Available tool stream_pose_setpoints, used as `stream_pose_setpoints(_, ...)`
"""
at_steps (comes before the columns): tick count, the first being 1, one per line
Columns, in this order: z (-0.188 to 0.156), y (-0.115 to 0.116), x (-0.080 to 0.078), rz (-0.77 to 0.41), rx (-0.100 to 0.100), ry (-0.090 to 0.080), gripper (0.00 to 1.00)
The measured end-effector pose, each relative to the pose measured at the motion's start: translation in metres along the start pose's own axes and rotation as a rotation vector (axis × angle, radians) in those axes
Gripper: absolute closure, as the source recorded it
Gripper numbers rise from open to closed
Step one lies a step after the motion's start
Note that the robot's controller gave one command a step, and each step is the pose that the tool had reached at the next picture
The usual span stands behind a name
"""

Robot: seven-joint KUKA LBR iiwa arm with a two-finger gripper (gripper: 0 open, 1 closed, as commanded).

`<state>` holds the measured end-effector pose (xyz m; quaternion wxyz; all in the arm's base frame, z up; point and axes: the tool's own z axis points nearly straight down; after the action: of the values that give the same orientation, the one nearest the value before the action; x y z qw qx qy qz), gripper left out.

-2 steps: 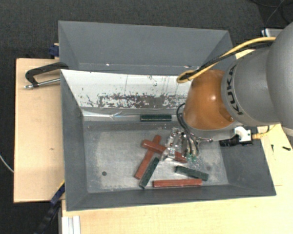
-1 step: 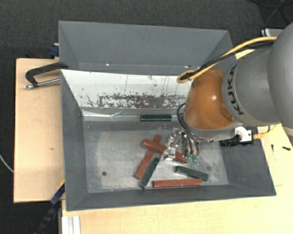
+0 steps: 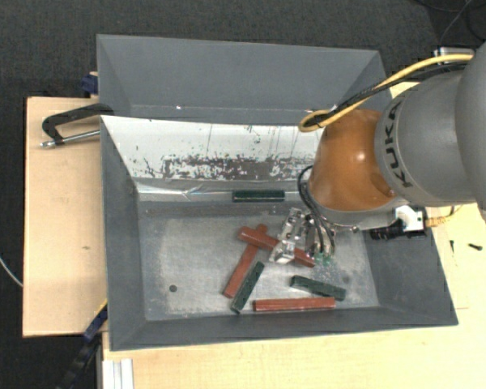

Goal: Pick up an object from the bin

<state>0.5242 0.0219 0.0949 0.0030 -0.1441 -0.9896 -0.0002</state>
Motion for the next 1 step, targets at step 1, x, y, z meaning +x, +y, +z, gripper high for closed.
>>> stream_pose_setpoints(1,-0.0184,0.0007,-0.0023,-0.001,-0.003,-0.011,1.0)
